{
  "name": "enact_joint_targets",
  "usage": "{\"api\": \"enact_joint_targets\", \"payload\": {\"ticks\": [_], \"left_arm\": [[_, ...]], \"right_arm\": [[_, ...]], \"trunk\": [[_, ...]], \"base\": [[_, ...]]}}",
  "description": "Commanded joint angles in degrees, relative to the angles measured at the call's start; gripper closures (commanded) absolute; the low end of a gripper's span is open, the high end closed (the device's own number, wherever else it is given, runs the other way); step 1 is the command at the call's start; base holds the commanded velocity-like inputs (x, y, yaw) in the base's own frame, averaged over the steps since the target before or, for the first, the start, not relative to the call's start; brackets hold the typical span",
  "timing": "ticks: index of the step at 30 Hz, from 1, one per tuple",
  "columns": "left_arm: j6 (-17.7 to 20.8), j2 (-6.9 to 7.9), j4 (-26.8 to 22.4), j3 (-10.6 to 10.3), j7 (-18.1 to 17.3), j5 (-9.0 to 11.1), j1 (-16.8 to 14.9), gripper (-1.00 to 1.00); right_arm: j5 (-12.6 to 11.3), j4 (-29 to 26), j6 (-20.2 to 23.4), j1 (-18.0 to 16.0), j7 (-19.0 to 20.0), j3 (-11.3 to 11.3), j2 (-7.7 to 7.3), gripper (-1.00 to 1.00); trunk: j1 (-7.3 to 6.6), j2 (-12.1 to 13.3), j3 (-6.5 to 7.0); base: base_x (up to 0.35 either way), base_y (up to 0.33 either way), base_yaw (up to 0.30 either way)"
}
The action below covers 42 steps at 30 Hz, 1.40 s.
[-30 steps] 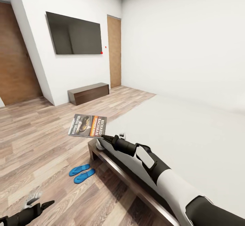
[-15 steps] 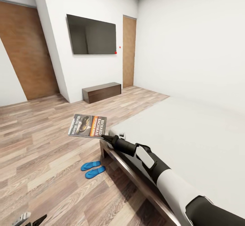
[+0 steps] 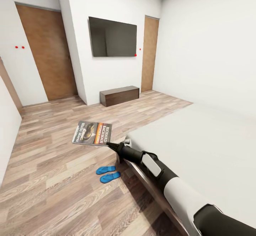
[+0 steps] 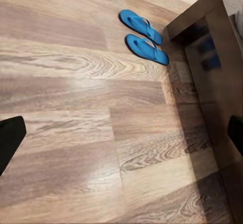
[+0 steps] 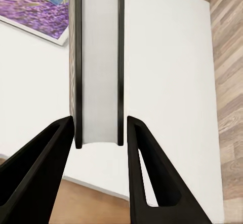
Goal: In the bedroom, move the book from the bed onto either nightstand, and place the two sandals side by side next to the bed.
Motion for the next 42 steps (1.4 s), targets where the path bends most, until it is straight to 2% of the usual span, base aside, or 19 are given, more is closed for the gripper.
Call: {"api": "enact_joint_targets", "payload": {"ticks": [1,5,9,12,18,23,26,27,28,32,38,42], "left_arm": [[-1.7,-0.27,0.1,-0.4,-0.1,0.9,0.4,-1.00],[-7.4,-1.76,0.1,-0.4,-0.1,2.8,1.7,-1.00],[-12.7,-3.31,0.1,-0.4,0.2,3.7,2.6,-1.00],[-14.2,-4.07,0.1,-0.4,0.4,3.9,2.9,-1.00],[-15.4,-5.17,0.1,-0.4,0.8,4.2,3.1,-1.00],[-15.8,-5.47,0.1,-0.4,1.0,4.5,3.4,-1.00],[-15.8,-5.75,0.1,-0.4,1.0,5.8,3.5,-1.00],[-15.8,-5.87,0.1,-0.4,1.0,6.5,3.5,-1.00],[-15.9,-6.16,0.1,-0.4,1.0,7.9,3.6,-1.00],[-15.9,-6.82,0.1,-0.4,1.0,10.3,3.6,-1.00],[-15.9,-7.22,0.1,-0.4,0.9,11.7,3.6,-1.00],[-15.8,-7.29,0.1,-0.4,0.9,11.8,3.6,-1.00]], "right_arm": [[-0.9,0.3,0.5,-0.1,0.0,0.0,0.00,1.00],[-0.9,0.9,0.5,-0.1,0.1,0.0,0.00,1.00],[-0.9,1.2,0.5,-0.1,0.1,0.0,0.00,1.00],[-0.9,1.3,0.5,-0.1,0.1,0.0,0.00,1.00],[-0.8,1.6,0.5,-0.1,0.1,-0.1,0.00,1.00],[-0.8,1.8,0.5,-0.1,0.1,-0.1,0.00,1.00],[-0.8,1.8,0.5,-0.1,0.1,-0.1,0.00,1.00],[-0.8,1.8,0.5,-0.1,0.1,-0.1,0.00,1.00],[-0.8,1.8,0.5,-0.1,0.1,0.0,0.00,1.00],[-0.8,1.8,0.4,-0.1,0.1,0.0,0.00,1.00],[-0.8,1.8,0.4,-0.1,0.1,0.1,0.00,1.00],[-0.8,1.8,0.4,-0.1,0.1,0.1,0.00,1.00]], "trunk": [[-0.01,0.0,-0.05],[-0.01,0.0,-0.05],[-0.01,0.0,-0.05],[-0.01,0.0,-0.05],[-0.01,0.0,-0.05],[-0.01,0.0,-0.05],[-0.01,0.0,-0.05],[-0.01,0.0,-0.05],[-0.01,0.0,-0.05],[-0.01,0.0,-0.05],[-0.01,0.0,-0.05],[-0.01,0.0,-0.05]], "base": [[0.000,0.000,0.250],[0.000,0.000,0.250],[0.000,0.000,0.246],[0.000,0.000,0.239],[0.000,0.000,0.235],[0.000,0.000,0.233],[0.000,0.000,0.232],[0.000,0.000,0.232],[0.000,0.000,0.232],[0.000,0.000,0.232],[0.000,0.000,0.232],[0.000,0.000,0.232]]}}
